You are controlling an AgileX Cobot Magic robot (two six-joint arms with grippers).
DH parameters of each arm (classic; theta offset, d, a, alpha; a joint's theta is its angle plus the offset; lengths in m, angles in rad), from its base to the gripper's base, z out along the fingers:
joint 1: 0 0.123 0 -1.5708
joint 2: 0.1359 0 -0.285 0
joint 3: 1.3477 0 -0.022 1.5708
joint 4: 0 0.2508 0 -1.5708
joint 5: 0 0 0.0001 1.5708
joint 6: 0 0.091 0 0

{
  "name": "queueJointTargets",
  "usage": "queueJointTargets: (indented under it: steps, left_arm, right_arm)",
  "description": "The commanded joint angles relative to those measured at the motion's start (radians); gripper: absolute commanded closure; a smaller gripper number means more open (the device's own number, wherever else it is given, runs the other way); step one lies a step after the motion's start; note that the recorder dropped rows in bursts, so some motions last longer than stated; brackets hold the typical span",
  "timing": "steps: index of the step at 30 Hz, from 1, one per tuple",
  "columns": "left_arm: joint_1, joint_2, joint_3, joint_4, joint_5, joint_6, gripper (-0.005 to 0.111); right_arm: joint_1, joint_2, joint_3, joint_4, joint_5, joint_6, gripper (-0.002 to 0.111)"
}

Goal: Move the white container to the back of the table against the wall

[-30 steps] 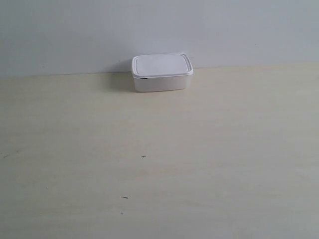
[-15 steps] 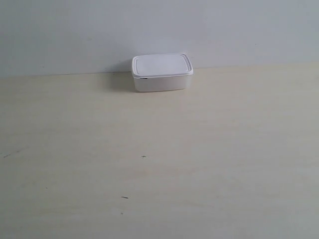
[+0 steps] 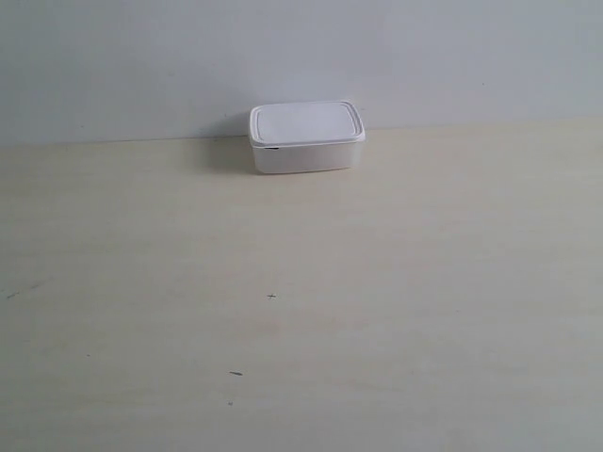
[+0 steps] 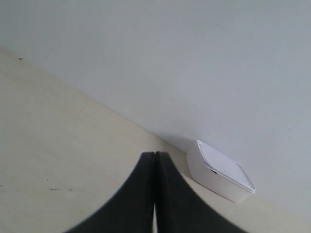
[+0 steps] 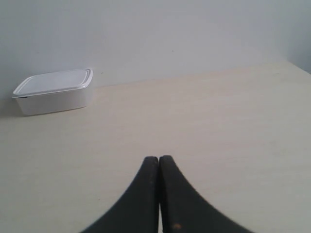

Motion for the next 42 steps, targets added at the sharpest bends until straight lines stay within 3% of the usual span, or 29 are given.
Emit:
queueJointTargets:
  steps: [1,5,10,17,23,29,32,42]
  left_arm:
    - [0.002,-0.006,-0.001,0.064,0.0,0.082,0.107]
    - [0.002,-0.006,-0.001,0.194,0.025,0.145,0.107]
    - [0.002,-0.006,-0.001,0.356,0.05,0.104,0.107]
    - [0.002,-0.006,-0.001,0.78,0.063,-0.353,0.107]
    - [0.002,-0.006,-0.001,0.983,0.096,-0.565,0.107]
    - [0.002,-0.006,-0.001,1.081,0.111,-0.643,0.107]
    - [0.002,-0.006,-0.001,1.081,0.167,-0.637,0.107]
    - [0.002,-0.006,-0.001,1.081,0.17,-0.613,0.107]
  right_arm:
    - [-0.006,-0.005,0.005,-0.008,-0.013,-0.003,0.108]
    - [-0.006,-0.005,0.005,-0.002,-0.013,-0.003,0.108]
    - [-0.006,-0.005,0.005,-0.002,-0.013,-0.003,0.108]
    - [-0.006,-0.005,0.005,-0.002,-0.013,-0.003,0.108]
    - [-0.006,-0.005,0.005,-0.002,-0.013,-0.003,0.108]
    - [-0.006,-0.005,0.005,-0.002,-0.013,-0.003,0.108]
    - [-0.006,-0.005,0.005,-0.002,-0.013,-0.003,0.108]
    - [-0.006,-0.005,0.005,-0.001,-0.013,-0.003,0.108]
